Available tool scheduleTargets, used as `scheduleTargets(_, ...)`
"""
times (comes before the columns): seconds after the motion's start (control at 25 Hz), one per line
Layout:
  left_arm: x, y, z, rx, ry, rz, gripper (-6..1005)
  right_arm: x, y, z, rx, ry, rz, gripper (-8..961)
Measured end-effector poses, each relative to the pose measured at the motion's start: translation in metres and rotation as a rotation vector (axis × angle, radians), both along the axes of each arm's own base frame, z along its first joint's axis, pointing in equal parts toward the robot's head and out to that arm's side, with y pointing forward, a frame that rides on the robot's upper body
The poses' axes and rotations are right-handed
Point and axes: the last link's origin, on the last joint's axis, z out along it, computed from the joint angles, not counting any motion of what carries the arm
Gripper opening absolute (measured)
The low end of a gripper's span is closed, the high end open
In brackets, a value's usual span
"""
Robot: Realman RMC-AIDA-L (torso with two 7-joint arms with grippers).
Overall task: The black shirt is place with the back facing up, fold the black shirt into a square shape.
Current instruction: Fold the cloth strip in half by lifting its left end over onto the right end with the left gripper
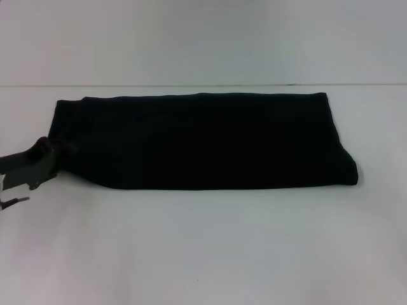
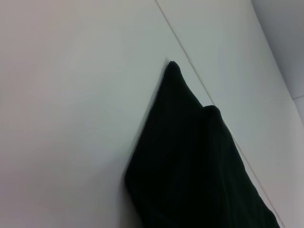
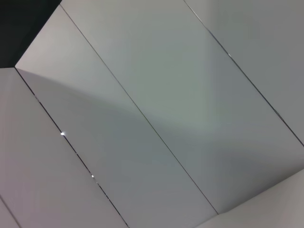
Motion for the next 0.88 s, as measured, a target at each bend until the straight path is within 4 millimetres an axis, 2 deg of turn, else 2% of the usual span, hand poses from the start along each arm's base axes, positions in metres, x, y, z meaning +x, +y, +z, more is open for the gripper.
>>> scheduleTargets(0.24,0.007,0.013,-0.003,0.02,-0.004,0.011,332,0.0,0.0,0.0,0.0,0.0,0.0,883)
scheduleTargets(0.44,0.007,0.015,-0.002,0.031,-0.011,0.026,570,0.0,-0.001,0.001,0.003,0.003,0.003,883)
scheduleTargets(0.56,0.008,0.016,-0.002,0.029,-0.009,0.021,547,-0.001,-0.001,0.001,0.005,0.005,0.008,883)
scheduleTargets(0.76,0.009,0.016,-0.001,0.028,-0.004,0.016,326,-0.002,0.001,0.001,0.006,0.005,0.011,882)
scheduleTargets(0.88,0.009,0.016,-0.001,0.028,-0.002,0.014,266,-0.002,0.002,0.001,0.006,0.004,0.01,883)
